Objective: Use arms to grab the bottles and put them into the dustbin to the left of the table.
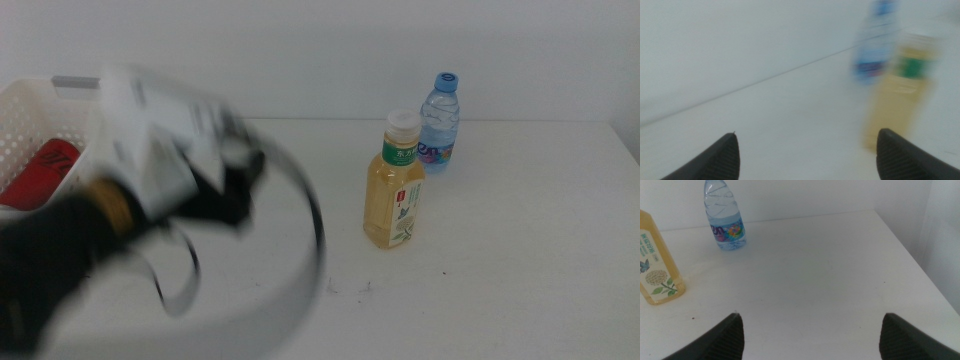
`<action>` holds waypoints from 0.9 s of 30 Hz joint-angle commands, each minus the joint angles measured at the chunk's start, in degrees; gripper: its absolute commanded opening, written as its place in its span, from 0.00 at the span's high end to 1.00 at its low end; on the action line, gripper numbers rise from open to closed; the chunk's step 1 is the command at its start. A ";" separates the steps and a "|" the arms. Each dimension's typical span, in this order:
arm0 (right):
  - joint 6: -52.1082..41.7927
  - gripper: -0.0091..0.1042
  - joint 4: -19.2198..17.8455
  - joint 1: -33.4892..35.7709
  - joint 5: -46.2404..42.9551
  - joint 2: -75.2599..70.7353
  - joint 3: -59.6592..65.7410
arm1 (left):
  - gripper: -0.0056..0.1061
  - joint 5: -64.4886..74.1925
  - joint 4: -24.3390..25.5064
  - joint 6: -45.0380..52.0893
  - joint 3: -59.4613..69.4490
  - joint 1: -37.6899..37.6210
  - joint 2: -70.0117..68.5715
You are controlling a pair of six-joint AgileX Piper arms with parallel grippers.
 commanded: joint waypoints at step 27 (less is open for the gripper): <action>-0.08 0.14 -0.16 -0.44 -0.54 -0.21 0.22 | 0.11 -58.61 12.64 -16.19 -2.31 -13.05 46.80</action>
